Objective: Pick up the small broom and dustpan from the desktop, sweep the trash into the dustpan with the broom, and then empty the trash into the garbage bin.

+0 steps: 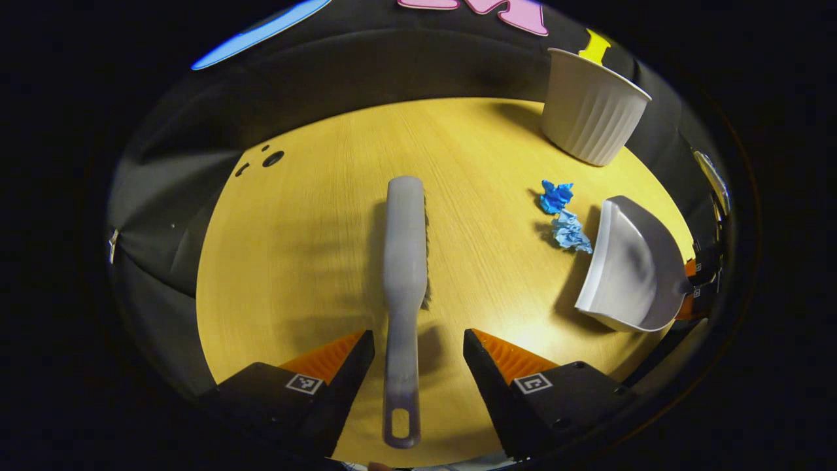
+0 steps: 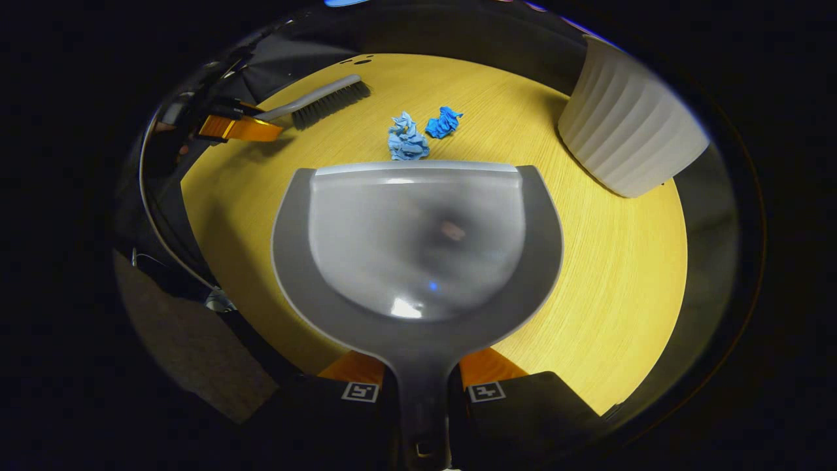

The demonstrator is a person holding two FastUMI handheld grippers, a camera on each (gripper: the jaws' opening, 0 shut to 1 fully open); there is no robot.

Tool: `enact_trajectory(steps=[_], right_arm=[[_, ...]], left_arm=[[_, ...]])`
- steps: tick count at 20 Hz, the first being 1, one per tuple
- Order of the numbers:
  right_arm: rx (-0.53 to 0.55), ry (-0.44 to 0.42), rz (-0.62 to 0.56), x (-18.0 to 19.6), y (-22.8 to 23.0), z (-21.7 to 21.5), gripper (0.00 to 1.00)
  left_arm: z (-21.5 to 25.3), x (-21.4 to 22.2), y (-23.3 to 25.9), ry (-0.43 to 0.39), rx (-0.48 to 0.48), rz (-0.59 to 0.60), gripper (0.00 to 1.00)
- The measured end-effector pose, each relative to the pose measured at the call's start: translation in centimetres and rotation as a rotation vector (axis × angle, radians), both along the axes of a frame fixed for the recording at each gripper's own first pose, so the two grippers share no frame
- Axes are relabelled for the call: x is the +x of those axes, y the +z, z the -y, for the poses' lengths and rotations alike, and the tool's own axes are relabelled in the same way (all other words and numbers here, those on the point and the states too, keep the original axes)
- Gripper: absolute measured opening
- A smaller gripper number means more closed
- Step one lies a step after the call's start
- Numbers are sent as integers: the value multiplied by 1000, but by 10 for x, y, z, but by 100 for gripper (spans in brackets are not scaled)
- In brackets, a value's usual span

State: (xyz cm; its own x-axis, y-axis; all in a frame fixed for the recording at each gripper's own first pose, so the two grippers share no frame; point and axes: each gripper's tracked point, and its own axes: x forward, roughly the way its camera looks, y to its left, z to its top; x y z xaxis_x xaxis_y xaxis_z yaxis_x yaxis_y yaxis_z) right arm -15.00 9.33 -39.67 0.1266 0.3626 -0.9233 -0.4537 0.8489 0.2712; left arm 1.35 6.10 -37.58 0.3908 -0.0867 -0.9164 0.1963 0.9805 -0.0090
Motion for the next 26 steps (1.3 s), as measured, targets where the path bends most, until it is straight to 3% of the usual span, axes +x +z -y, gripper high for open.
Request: enact_trajectory(steps=[4, 7, 8, 10, 11, 16, 26], right_arm=[[17, 4, -13, 0, 0, -1, 35], [25, 18, -21, -1, -1, -4, 35], [27, 26, -24, -2, -1, -3, 35], [28, 45, -31, -4, -2, -4, 35], [23, 56, -31, -4, -3, -4, 35], [2, 80, -28, 2, -4, 3, 35], [-10, 105, -19, 6, -6, 1, 34]], left_arm=[[-8, -3, -15, 2, 31, -79, 83], [-9, 0, -19, -4, 40, -98, 59], [-10, 1, -22, -3, 44, -103, 57], [-11, -1, -26, 9, 43, -135, 35], [-11, -1, -27, 2, 37, -130, 33], [-8, 5, -26, -50, 40, -144, 31], [77, 42, -15, -256, 25, -145, 28]])
